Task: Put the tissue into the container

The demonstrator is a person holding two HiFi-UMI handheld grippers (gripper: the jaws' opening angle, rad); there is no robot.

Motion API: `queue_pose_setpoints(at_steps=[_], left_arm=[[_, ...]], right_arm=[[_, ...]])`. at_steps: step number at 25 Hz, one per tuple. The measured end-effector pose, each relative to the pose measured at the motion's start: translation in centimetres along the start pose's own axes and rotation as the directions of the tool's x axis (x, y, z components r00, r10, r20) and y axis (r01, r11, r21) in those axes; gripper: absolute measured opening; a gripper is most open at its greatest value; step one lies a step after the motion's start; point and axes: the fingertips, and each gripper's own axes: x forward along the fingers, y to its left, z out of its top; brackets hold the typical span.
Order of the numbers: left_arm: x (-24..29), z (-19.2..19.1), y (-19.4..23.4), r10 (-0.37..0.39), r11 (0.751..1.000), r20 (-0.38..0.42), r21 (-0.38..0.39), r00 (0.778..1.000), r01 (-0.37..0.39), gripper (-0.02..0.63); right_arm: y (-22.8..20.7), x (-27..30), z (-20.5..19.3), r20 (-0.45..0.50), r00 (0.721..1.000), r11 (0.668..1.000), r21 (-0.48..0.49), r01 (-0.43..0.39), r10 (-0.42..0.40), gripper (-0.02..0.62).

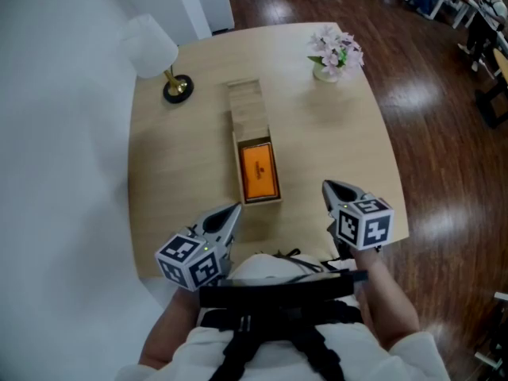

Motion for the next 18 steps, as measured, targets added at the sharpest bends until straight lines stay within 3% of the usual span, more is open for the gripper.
queue_pose_setpoints(at_steps=[8,18], left_arm=[[-1.2,-0.4,-0.8,0.000,1.000,-0.005,-0.024,1.000,0.000,0.000],[-0.8,-0.6,-2.2,-0.021,0.999,-0.027,0.032,0.999,0.022,0.000]], right_arm=[[1.5,-0.8,0.7,0.017,0.999,0.999,-0.017,-0.036,0.037,0.000],[3.6,-2.3,2.7,0.093,0.993,0.997,-0.033,-0.068,0.071,0.000]])
